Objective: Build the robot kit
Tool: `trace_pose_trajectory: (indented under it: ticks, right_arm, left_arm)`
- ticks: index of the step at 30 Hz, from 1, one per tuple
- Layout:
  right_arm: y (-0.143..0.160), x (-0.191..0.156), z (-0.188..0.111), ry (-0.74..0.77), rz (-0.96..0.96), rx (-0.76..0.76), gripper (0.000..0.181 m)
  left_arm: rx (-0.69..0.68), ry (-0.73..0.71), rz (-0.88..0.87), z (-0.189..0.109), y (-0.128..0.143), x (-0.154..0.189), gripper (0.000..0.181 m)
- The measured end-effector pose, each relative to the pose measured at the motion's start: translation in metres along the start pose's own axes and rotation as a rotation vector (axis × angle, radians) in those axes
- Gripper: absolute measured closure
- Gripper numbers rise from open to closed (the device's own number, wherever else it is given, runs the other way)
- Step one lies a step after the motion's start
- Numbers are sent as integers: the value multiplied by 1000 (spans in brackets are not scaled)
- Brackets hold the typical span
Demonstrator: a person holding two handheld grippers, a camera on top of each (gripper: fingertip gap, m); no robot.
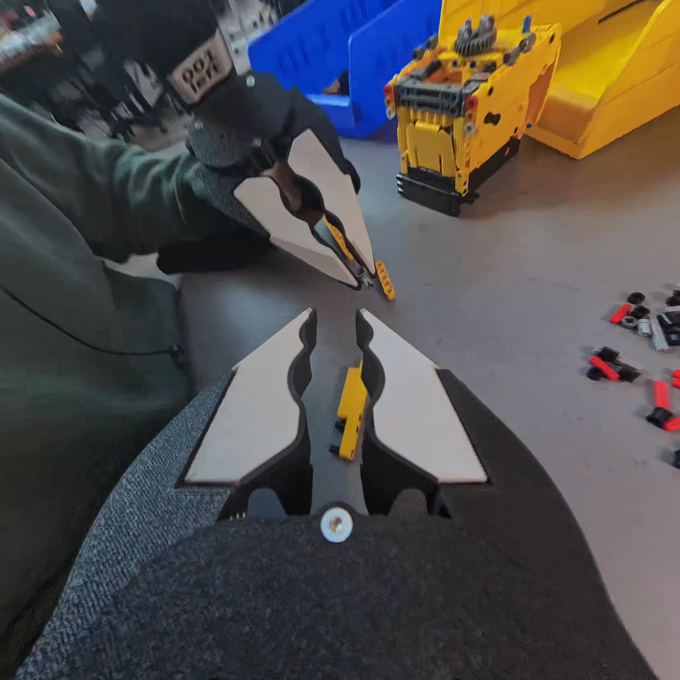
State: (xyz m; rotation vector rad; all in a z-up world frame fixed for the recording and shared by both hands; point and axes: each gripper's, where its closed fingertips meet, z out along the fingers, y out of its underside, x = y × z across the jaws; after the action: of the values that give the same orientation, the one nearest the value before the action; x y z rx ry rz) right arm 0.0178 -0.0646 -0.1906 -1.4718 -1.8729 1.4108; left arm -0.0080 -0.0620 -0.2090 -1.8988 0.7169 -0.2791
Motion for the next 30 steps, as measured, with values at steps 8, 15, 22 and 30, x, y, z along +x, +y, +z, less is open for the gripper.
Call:
trace_pose_trajectory:
  ticks: [8,15,22,30]
  right_arm:
    - [68,3,6,156,-221,-460,133]
    - [79,17,8,219,-212,-512,155]
    - [75,25,10,266,-140,-458,165]
    - [78,13,11,313,-44,-429,149]
  left_arm:
    - [-163,-1,-26,13,31,-1,175]
    - [-189,-24,-32,13,37,-6,175]
    - [-196,-25,-53,13,39,-7,175]
    - [-229,2,-62,15,44,-1,175]
